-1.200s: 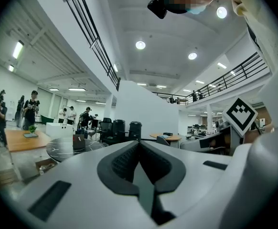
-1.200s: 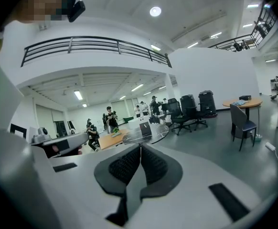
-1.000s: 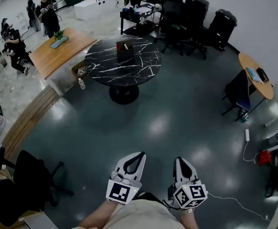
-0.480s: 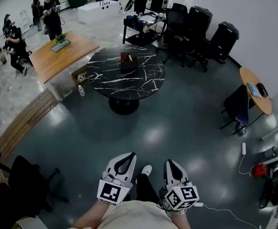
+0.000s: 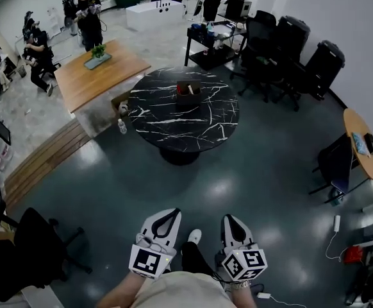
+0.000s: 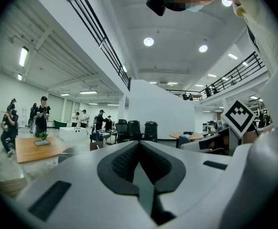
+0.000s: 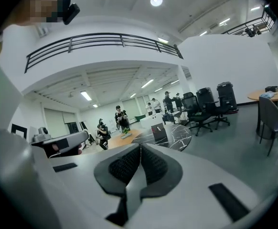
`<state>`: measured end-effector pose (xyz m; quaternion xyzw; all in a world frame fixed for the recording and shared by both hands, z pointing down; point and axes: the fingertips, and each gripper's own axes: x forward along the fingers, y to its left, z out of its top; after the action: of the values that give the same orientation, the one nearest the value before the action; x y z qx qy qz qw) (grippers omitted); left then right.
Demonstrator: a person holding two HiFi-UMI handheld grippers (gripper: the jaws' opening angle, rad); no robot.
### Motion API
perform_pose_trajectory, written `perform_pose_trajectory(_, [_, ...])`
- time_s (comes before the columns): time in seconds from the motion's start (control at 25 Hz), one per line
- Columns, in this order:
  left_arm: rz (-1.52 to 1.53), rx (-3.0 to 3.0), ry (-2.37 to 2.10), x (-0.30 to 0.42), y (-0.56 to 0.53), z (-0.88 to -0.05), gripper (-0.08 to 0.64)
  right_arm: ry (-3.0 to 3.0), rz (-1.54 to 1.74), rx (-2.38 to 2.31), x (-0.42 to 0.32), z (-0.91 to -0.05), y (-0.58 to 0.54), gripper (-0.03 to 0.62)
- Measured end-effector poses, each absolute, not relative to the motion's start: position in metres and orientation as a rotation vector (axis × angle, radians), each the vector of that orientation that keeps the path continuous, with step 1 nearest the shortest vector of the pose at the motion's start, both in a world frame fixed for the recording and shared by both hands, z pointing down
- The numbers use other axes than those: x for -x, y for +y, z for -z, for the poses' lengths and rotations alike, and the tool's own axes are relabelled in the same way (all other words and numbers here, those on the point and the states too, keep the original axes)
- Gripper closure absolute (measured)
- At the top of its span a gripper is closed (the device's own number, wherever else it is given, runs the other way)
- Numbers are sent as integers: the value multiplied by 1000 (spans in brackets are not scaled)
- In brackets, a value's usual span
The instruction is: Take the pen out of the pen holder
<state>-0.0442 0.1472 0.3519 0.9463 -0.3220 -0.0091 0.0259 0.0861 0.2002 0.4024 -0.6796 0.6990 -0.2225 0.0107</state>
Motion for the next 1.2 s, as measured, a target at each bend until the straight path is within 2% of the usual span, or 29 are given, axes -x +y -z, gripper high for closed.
perform_pose_trajectory(0.56, [26, -2897, -1153, -75, 54, -333, 549, 2247, 680, 2012, -217, -396, 87, 574])
perform_pose_trajectory(0.88, [18, -2869, -1114, -98, 16, -344, 549, 2244, 724, 2015, -240, -410, 55, 574])
perform_pose_trajectory(1.2, [-6, -2879, -1012, -124, -74, -364, 549, 2124, 760, 2091, -262, -422, -4, 574])
